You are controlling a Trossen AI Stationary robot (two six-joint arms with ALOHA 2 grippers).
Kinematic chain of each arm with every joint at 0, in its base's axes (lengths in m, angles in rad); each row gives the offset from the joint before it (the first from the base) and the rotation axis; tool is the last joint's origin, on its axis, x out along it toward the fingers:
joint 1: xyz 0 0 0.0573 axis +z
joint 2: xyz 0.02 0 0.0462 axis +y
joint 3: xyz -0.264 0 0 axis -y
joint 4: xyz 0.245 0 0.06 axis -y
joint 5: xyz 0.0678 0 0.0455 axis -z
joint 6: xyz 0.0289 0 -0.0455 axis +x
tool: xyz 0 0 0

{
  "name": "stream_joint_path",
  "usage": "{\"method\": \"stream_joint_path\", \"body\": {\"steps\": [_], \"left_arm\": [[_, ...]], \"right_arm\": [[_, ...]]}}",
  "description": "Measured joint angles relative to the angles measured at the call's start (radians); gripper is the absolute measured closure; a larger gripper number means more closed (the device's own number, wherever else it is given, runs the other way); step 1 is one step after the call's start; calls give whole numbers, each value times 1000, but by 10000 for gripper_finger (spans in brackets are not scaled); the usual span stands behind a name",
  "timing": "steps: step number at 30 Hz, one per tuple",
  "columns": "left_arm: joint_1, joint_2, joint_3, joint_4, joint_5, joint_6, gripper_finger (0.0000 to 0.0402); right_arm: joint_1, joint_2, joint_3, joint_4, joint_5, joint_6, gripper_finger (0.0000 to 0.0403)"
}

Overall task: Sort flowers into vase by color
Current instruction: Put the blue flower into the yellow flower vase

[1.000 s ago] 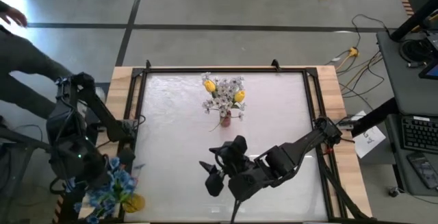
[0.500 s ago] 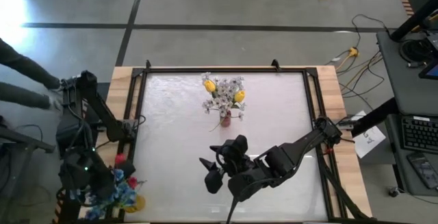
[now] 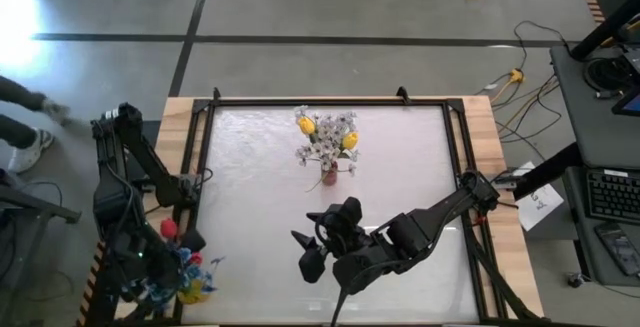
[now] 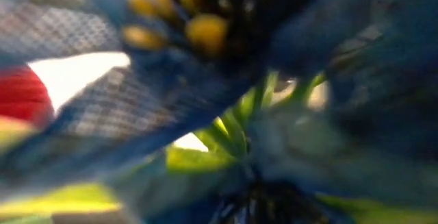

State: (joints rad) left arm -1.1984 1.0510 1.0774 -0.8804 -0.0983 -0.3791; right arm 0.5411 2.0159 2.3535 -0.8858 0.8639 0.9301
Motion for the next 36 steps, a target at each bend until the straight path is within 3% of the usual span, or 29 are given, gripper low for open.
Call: {"method": "stream_joint_path", "body": {"steps": [6, 20, 29, 36], "left_arm": [[1, -5, -1, -18, -181, 28, 401], [6, -19, -24, -36, -302, -45, 401], [8, -44, -109, -43, -302, -130, 398], [15, -78, -86, -57, -214, -189, 327]], "right_arm": [[0, 0, 0, 0, 0, -11, 156], [2, 0, 0, 0, -7, -28, 158], [13, 0, 0, 0, -8, -7, 142], [13, 0, 0, 1, -56, -25, 95]]}}
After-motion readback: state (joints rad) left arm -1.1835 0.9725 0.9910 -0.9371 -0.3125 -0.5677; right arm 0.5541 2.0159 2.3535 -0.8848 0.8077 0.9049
